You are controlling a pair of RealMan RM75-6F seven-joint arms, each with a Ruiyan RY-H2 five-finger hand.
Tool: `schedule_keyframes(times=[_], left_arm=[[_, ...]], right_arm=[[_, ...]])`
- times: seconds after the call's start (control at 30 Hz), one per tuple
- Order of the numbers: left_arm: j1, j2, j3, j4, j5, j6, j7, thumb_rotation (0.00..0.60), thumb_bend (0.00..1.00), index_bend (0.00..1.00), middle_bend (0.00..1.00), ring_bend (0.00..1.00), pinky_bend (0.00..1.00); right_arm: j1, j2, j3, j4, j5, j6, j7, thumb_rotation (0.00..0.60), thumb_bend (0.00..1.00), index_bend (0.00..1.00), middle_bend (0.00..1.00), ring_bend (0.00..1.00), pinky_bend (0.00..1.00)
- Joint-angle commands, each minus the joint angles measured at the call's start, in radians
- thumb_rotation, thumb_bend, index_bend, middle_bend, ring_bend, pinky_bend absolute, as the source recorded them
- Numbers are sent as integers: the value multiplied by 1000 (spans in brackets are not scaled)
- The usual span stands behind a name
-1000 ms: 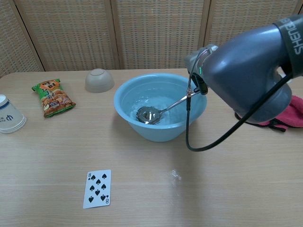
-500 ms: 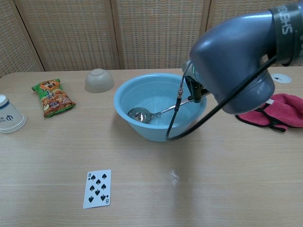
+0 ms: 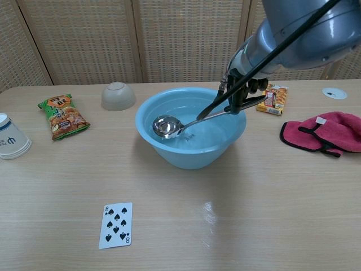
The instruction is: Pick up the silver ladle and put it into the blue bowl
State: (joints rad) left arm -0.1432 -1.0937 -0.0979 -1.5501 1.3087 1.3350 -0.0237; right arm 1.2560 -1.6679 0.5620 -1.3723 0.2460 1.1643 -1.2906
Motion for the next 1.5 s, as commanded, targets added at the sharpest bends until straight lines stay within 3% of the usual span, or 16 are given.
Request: schedule_keyframes(times=[0.03,0.5,1.5], left_arm=[[0,0,0,0,0,0,0,600,0,0,0,0,0],[-1,0,0,-1,-2,-1,0,600,0,0,0,0,0],[-6,-12,-1,13,-16,-15,17,600,0,0,0,0,0]], right_arm=[[-11,34,16,-41,15,7,1,600,939,813,1000,1000,1000],[-15,147,71,-156,97,26,6,600,942,815,1000,1000,1000],[21,286,126,-189,325,128,-167,600,943,819,1000,1000,1000]])
